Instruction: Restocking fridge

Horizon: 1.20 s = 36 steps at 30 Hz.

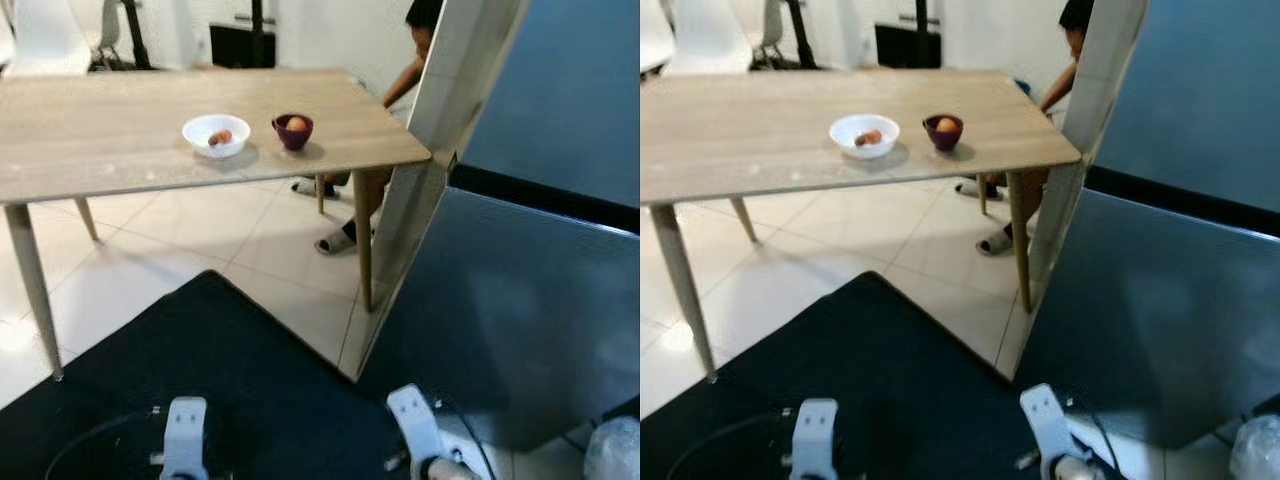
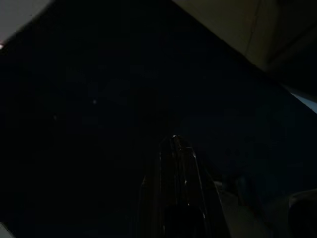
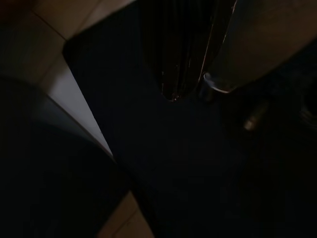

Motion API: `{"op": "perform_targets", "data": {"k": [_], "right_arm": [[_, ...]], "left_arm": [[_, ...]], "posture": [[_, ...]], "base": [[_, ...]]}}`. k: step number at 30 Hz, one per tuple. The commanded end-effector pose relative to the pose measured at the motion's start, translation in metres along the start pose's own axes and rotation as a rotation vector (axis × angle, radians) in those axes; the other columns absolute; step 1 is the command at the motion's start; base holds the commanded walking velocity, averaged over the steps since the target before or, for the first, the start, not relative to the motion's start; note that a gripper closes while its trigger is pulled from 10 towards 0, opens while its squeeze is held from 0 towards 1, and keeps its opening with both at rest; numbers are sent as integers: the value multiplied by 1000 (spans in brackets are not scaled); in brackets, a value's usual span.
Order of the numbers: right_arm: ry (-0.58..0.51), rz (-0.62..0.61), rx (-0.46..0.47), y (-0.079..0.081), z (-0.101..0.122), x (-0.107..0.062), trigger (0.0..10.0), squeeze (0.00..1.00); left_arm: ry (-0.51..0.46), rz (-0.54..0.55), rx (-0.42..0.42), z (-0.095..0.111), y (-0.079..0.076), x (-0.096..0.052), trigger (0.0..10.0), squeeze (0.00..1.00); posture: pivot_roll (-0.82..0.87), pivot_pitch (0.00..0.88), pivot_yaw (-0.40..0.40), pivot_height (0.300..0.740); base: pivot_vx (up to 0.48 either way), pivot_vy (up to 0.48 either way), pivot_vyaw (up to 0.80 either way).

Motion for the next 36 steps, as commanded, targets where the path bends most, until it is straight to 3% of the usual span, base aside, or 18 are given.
{"op": "perform_targets", "data": {"k": [1,10,15,29,36], "right_arm": [[-14,-5,-4,-1,6,1,10000,0],[-10,-9,-6,-3,4,1,10000,0],[-2,-34,37,-6,2,0,10000,0],[-3,-29,32,-5,2,0,10000,0],[2,-23,63,-3,2,1,10000,0]], "left_arm": [[18,7,-15,-9,-1,-4,10000,0],[-3,-1,-20,-6,-5,-4,10000,0],[-2,0,-18,-7,-5,-5,10000,0],[28,26,-31,-11,2,-5,10000,0],[36,24,-43,-11,3,-4,10000,0]], "posture": [[-71,78,-52,740],[-73,82,-53,740],[-73,86,-54,740],[-72,94,-56,740],[-65,97,-56,740]], "base": [[0,0,800],[0,0,800],[0,0,0],[0,0,0],[277,0,0]]}}
Point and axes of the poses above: a point about 5 cm out from each wrist's last joint towards the gripper, its own x axis pointing out of the wrist towards the gripper, its own z axis along the axis of the wrist's last joint, y = z × x, the point moved 5 cm from there along x, pointing out of the wrist towards the gripper, and after that the axes turned 1 degree about x, right-handed, at the moved point
